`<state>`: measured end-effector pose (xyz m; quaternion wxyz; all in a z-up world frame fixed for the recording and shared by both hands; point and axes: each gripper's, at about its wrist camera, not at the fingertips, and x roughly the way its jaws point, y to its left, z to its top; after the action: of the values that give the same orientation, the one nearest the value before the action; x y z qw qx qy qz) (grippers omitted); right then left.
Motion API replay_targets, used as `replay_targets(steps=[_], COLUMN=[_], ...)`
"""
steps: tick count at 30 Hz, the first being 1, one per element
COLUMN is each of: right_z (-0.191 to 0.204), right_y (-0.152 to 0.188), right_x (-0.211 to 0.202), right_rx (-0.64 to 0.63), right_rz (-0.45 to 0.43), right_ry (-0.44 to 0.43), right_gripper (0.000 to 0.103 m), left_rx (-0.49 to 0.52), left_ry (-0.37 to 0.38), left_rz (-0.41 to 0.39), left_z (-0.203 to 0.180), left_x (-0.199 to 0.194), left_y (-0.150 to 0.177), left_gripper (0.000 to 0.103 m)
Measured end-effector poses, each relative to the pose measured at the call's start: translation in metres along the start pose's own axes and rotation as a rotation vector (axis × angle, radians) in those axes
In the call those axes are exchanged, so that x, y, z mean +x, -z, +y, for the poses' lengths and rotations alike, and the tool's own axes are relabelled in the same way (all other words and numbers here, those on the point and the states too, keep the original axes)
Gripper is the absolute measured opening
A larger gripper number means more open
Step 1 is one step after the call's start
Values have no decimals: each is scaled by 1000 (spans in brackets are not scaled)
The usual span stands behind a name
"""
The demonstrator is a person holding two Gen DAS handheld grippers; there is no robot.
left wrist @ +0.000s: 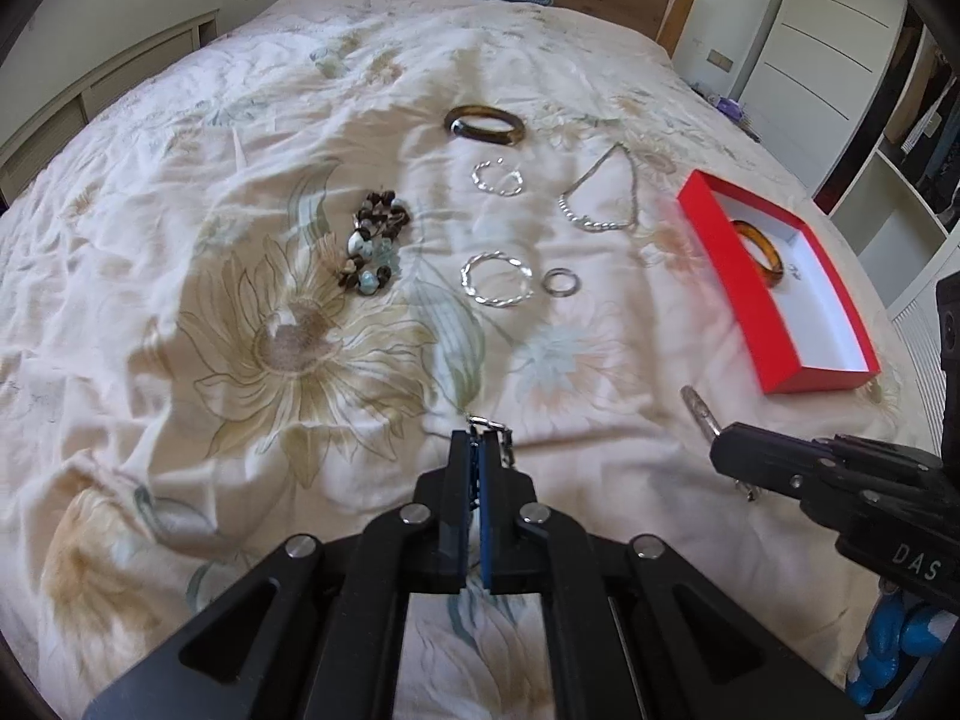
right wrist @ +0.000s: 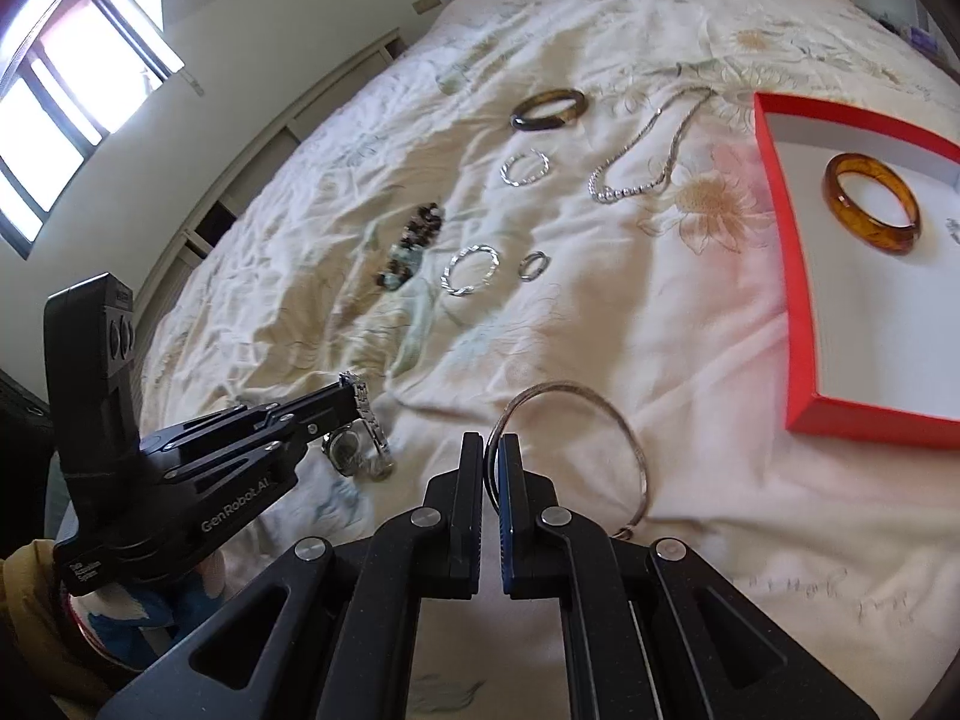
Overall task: Organize jewelry
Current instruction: 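Grasp the silver chain bracelet with the left tool while the right tool grasps the silver hoop bangle, then carry the chain bracelet and hoop bangle into the red box and release both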
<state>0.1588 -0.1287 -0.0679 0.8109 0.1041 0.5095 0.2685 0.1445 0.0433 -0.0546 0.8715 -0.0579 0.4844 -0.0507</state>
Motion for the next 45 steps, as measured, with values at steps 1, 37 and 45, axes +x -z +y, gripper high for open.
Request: replay_targets(steps=[1, 37, 45], right_z=[1, -48, -119], right_y=[1, 10, -31], right_x=[-2, -153, -146], right_rx=[0, 81, 142], right_rz=[-5, -290, -310], right_ry=[-1, 68, 130], right_gripper=[5, 4, 4], left_rx=[3, 198, 253], left_ry=[0, 154, 182], left_rz=[-5, -113, -84], left_z=[-1, -139, -202], left_x=[-4, -66, -5], left_y=[1, -39, -81], left_gripper=[2, 2, 2])
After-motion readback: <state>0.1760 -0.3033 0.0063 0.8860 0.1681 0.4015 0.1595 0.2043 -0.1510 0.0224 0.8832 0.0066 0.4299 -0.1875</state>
